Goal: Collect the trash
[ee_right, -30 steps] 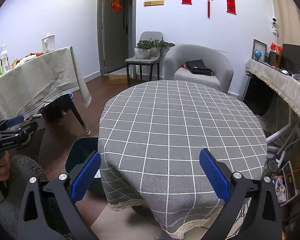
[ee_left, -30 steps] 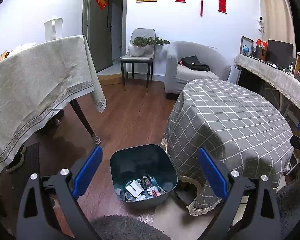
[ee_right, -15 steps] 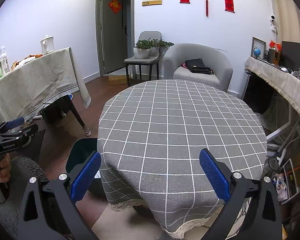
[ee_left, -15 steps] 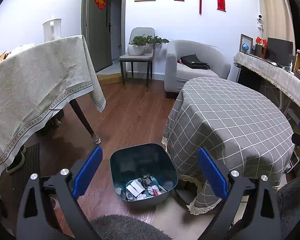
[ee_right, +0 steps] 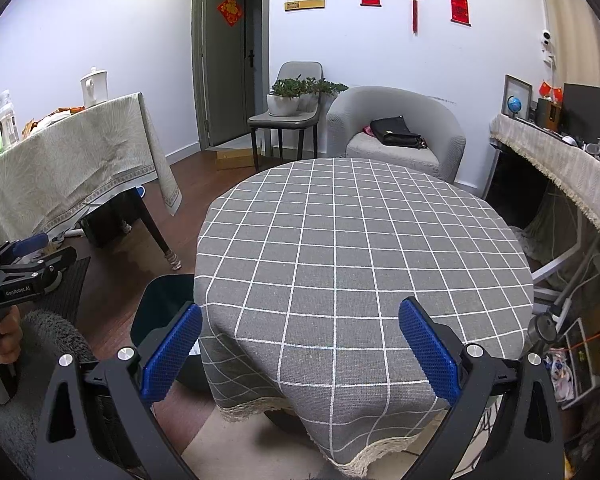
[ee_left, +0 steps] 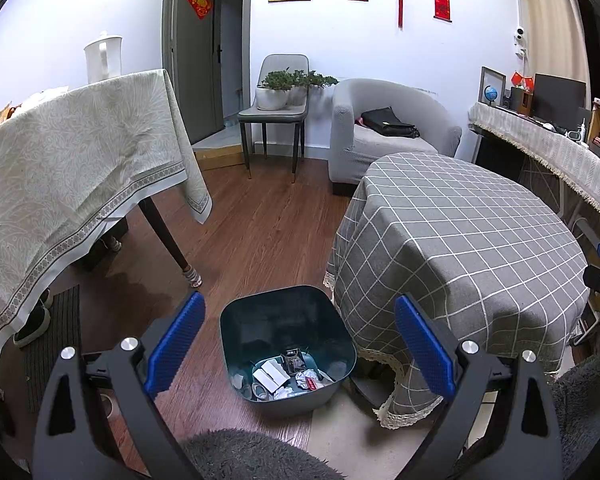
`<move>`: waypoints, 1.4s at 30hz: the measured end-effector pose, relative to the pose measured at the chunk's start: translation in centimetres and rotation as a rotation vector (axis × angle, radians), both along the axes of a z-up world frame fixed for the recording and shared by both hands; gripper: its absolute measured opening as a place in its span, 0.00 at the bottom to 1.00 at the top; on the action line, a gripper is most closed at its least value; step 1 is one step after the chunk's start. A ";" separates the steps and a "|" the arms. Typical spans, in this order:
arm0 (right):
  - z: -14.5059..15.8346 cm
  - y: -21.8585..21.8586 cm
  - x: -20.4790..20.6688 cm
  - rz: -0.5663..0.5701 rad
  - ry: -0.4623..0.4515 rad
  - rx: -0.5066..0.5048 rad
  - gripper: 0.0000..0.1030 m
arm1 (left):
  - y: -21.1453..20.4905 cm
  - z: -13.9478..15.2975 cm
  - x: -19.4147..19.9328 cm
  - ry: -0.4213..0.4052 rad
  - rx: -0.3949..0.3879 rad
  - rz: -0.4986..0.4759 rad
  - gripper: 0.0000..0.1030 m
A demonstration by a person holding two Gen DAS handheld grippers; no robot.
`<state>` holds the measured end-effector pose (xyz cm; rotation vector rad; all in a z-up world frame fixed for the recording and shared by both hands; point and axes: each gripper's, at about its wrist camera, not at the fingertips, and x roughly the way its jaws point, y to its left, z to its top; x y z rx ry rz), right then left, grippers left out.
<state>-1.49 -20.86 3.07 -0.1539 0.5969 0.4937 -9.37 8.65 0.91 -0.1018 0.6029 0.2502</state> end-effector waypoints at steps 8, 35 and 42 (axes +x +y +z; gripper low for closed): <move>-0.1 0.2 0.0 0.004 -0.002 -0.015 0.97 | -0.1 -0.2 -0.2 0.001 0.000 -0.004 0.94; -0.1 0.2 0.0 0.004 -0.004 -0.019 0.97 | -0.2 -0.2 -0.1 0.003 -0.003 -0.008 0.94; -0.1 0.2 0.0 0.004 -0.004 -0.019 0.97 | -0.3 -0.3 -0.1 0.004 -0.003 -0.009 0.94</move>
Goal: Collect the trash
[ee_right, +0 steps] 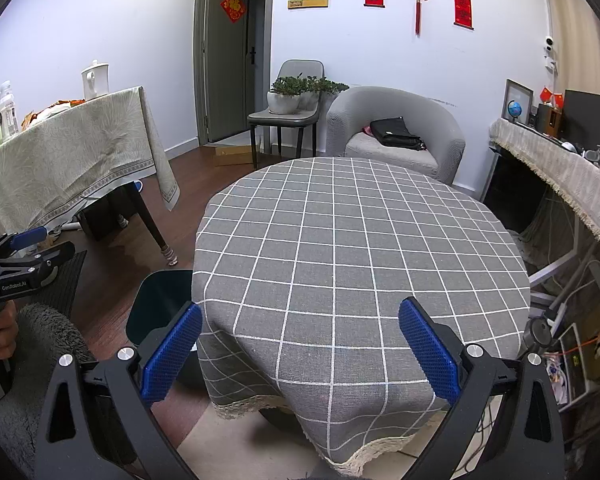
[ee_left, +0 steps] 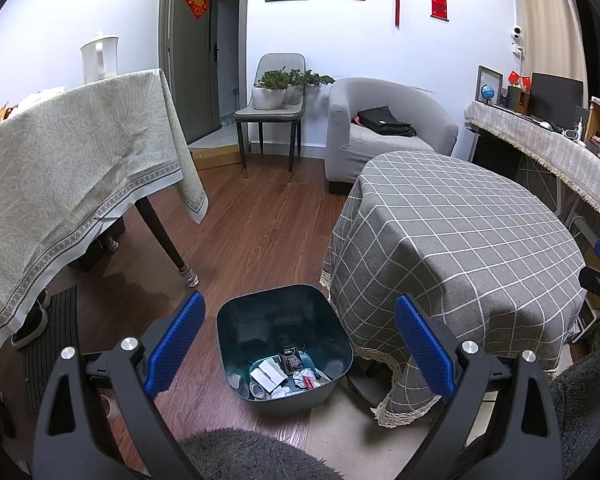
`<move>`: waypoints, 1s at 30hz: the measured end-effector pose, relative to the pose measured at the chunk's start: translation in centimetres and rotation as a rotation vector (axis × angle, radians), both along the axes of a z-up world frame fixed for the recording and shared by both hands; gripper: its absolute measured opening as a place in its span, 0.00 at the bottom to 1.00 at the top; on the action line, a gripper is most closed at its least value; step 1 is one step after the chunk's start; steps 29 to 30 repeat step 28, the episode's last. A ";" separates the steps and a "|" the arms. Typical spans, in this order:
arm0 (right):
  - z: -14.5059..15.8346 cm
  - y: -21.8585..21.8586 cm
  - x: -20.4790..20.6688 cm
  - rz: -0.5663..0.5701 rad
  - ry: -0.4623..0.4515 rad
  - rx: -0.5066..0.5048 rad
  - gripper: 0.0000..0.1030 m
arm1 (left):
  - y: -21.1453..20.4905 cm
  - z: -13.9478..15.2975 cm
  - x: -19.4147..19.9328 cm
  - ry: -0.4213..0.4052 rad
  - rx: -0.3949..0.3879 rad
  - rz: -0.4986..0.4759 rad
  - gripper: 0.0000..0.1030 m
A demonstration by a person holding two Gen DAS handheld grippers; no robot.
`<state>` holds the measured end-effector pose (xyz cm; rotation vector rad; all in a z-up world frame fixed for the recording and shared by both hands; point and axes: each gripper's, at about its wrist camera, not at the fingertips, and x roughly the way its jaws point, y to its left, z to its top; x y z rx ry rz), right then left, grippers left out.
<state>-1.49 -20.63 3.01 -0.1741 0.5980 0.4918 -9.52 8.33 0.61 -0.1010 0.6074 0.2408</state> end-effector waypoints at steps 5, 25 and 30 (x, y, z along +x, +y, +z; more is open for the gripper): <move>0.0 0.1 0.0 0.000 0.000 0.000 0.97 | 0.0 0.0 0.0 0.001 0.000 -0.001 0.94; 0.1 -0.1 0.0 0.000 0.000 -0.001 0.97 | 0.0 -0.2 0.2 0.011 -0.004 -0.009 0.95; 0.1 -0.1 0.0 0.000 0.000 -0.001 0.97 | 0.1 -0.1 0.2 0.012 -0.003 -0.009 0.95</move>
